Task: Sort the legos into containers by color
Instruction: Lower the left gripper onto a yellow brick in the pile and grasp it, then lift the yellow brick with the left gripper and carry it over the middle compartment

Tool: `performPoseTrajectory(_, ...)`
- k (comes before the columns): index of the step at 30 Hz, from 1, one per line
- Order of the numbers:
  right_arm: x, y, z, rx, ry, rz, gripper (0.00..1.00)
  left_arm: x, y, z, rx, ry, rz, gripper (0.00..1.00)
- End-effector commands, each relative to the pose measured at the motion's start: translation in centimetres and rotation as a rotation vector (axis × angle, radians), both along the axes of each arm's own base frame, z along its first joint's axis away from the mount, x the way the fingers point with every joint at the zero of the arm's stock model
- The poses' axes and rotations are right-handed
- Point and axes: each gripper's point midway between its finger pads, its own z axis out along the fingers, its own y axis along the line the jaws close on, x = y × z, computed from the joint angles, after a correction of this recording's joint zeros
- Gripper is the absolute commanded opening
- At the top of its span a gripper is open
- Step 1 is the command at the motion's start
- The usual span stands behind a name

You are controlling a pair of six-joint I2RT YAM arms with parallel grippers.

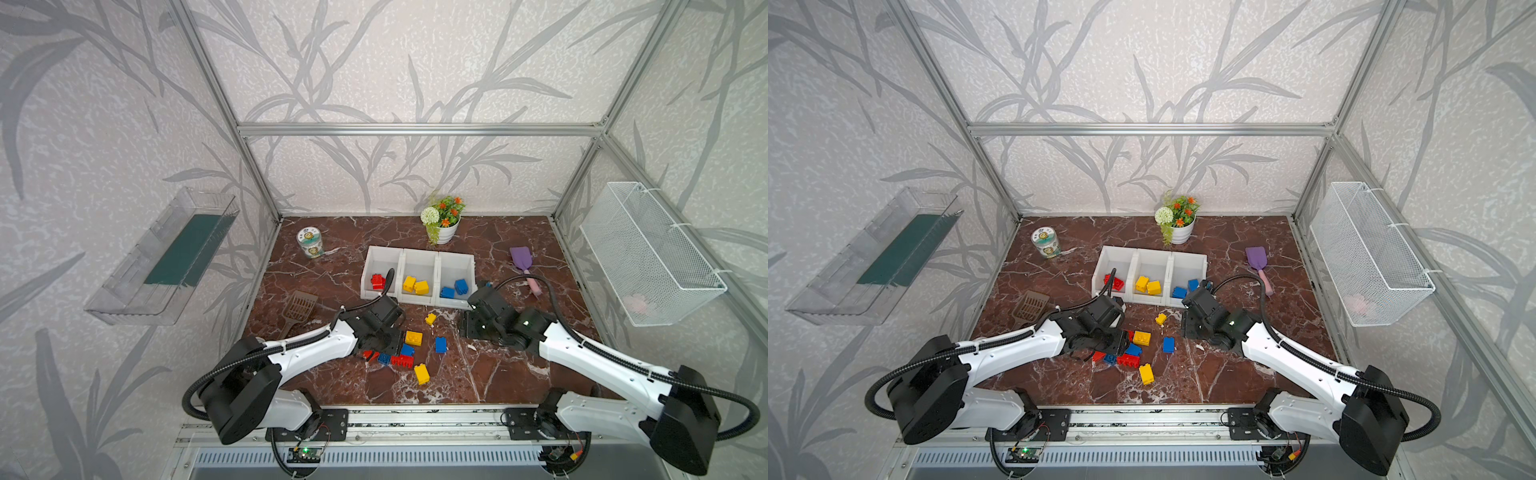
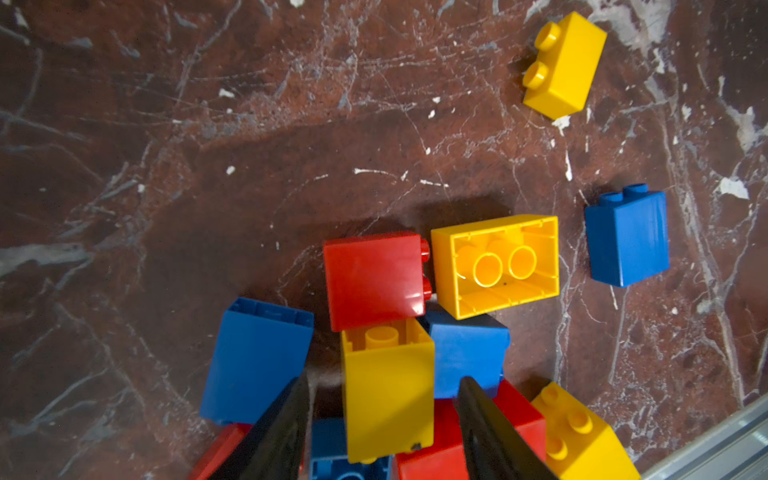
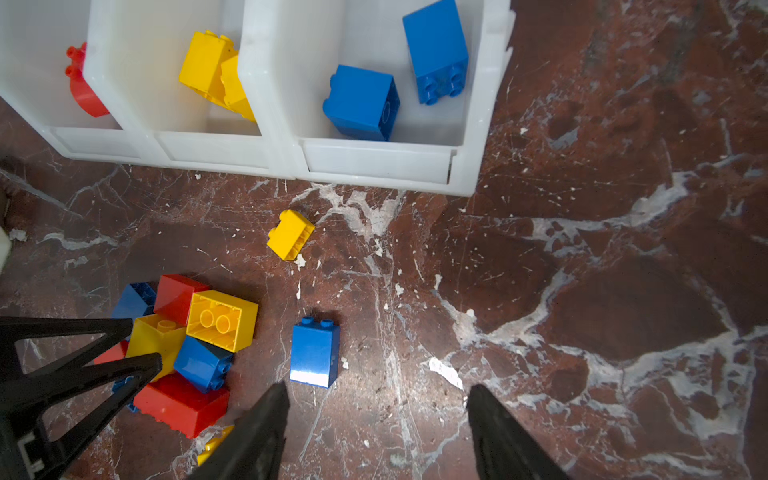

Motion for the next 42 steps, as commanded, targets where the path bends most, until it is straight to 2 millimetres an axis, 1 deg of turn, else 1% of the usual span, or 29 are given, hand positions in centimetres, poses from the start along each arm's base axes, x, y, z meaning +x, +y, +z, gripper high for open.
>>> performPoseTrajectory(1, -0.5, -0.9, -0.3, -0.012, 0.002, -0.022, 0.69, 0.3, 0.0, 0.2, 0.028, -0.005, 0.007, 0.57)
performPoseTrajectory(8, -0.8, -1.2, -0.7, -0.016, 0.013, -0.027, 0.69, 0.4, -0.1, -0.5, 0.048, 0.002, 0.003, 0.49)
performPoseTrajectory(13, -1.1, -1.7, -0.4, -0.026, 0.006, -0.027, 0.68, 0.3, -0.2, -0.7, 0.06, 0.002, -0.009, 0.38)
performPoseTrajectory(15, -1.3, -2.0, -0.4, -0.027, 0.005, -0.037, 0.68, 0.3, -0.1, -0.6, 0.063, -0.001, -0.002, 0.36)
performPoseTrajectory(19, -1.6, -2.3, -0.1, -0.016, -0.003, -0.042, 0.67, 0.6, 0.1, 0.4, 0.056, -0.035, 0.003, 0.35)
performPoseTrajectory(24, -2.2, -3.1, 0.0, -0.016, -0.001, -0.057, 0.66, 1.4, 0.2, 2.2, 0.049, -0.094, 0.011, 0.35)
performPoseTrajectory(27, -2.5, -3.2, -0.1, -0.01, -0.01, -0.058, 0.66, 2.2, -0.4, 3.7, 0.035, -0.133, 0.002, 0.35)
performPoseTrajectory(30, -2.7, -3.5, -0.2, -0.012, -0.006, -0.066, 0.66, 3.5, -0.6, 5.3, 0.031, -0.185, 0.023, 0.34)
performPoseTrajectory(33, -2.9, -3.4, -0.2, -0.004, -0.001, -0.059, 0.66, 4.7, -1.3, 6.9, 0.019, -0.237, 0.02, 0.35)
performPoseTrajectory(37, -3.0, -3.5, -0.5, -0.013, 0.003, -0.056, 0.66, 7.0, -2.0, 9.0, 0.019, -0.315, 0.02, 0.35)
performPoseTrajectory(42, -3.2, -3.6, -0.8, -0.004, 0.008, -0.059, 0.66, 9.8, -3.0, 10.6, 0.014, -0.338, 0.015, 0.35)
